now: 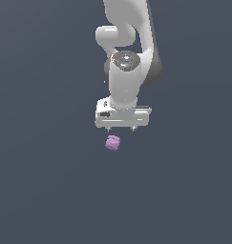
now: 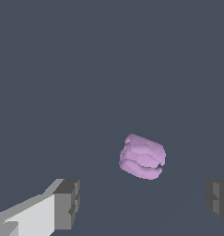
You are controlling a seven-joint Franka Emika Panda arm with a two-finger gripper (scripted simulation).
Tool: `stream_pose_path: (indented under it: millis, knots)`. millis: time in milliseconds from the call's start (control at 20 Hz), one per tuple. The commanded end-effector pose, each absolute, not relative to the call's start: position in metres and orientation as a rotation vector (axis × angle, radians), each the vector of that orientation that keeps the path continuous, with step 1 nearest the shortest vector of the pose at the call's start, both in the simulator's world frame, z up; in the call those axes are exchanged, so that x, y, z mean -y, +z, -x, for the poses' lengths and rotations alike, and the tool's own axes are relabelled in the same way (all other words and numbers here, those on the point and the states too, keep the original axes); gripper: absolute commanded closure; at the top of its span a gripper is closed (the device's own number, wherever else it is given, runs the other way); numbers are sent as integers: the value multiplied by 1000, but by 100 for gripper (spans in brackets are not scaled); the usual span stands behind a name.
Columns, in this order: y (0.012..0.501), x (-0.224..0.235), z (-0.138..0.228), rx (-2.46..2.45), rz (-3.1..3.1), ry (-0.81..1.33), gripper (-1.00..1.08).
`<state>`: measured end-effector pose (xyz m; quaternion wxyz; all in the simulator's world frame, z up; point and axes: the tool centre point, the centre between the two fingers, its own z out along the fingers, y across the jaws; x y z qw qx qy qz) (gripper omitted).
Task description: Pick up the object and move it to a goal position.
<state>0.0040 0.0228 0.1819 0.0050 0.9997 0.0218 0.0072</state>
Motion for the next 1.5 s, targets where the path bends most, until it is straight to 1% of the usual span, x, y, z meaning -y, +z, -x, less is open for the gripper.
stream_pose_path:
  millis: [0, 500, 800, 1100, 1450]
  knots:
    - [182, -23, -4, -68, -3131, 23, -92]
    - [200, -1, -2, -15, -3123, 46, -92]
    - [196, -1, -2, -1, -3125, 44, -92]
    - [173, 1, 0, 103, -3130, 35, -92]
    - [125, 7, 7, 323, -3124, 14, -92]
